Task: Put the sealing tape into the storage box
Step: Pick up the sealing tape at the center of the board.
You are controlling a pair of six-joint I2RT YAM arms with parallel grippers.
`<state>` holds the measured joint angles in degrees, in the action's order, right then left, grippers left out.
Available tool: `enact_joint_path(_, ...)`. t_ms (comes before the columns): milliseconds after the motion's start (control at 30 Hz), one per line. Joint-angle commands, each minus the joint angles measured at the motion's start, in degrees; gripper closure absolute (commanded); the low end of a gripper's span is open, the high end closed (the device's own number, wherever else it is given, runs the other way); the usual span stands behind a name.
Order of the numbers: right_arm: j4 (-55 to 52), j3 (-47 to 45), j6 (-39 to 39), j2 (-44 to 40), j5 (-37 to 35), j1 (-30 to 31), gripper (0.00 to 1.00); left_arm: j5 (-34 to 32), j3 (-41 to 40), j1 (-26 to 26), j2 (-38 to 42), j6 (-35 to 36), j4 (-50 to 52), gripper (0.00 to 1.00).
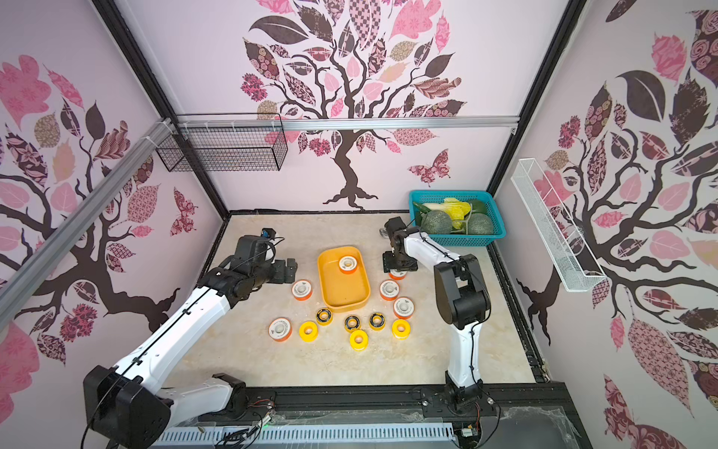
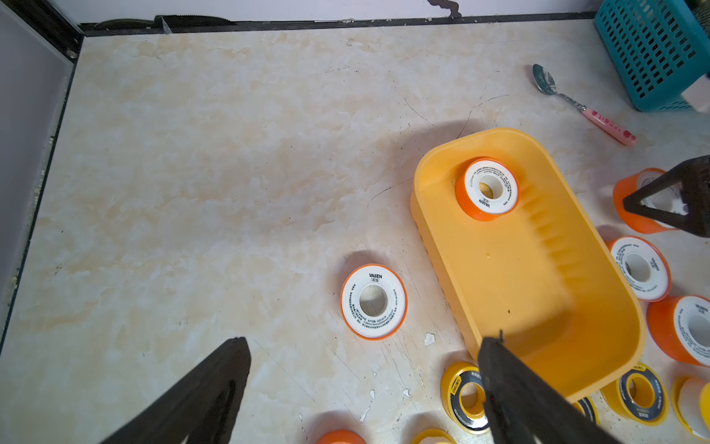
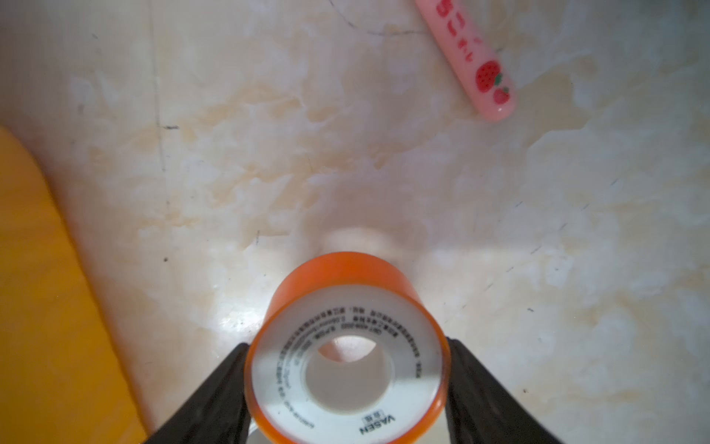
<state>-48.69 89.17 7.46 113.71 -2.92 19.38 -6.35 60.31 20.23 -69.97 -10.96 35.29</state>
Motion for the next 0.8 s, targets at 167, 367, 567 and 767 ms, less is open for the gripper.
enact_joint_path(167, -1.1, 3.1, -1.7, -5.1, 6.8, 1.3, 0.29, 5.6, 1.2, -0.3, -2.1, -3.6, 0.3, 0.02)
enact_joint_path(367, -1.6, 5.0, -3.7, -6.7, 9.3, 3.9, 0.29, 14.0, -0.1, -0.3, -6.6, -12.5, -3.6, 0.11)
enact_joint_path(567, -1.9, 7.1, -4.6, -6.9, 13.9, 5.8, 0.3, 20.3, -2.1, -0.3, -11.8, -16.6, -10.0, 0.27)
enact_joint_path(767, -2.2, 9.7, -4.8, -5.6, 15.8, 8.3, 0.31, 21.2, -1.6, -0.3, -18.8, -17.9, -12.4, 0.5)
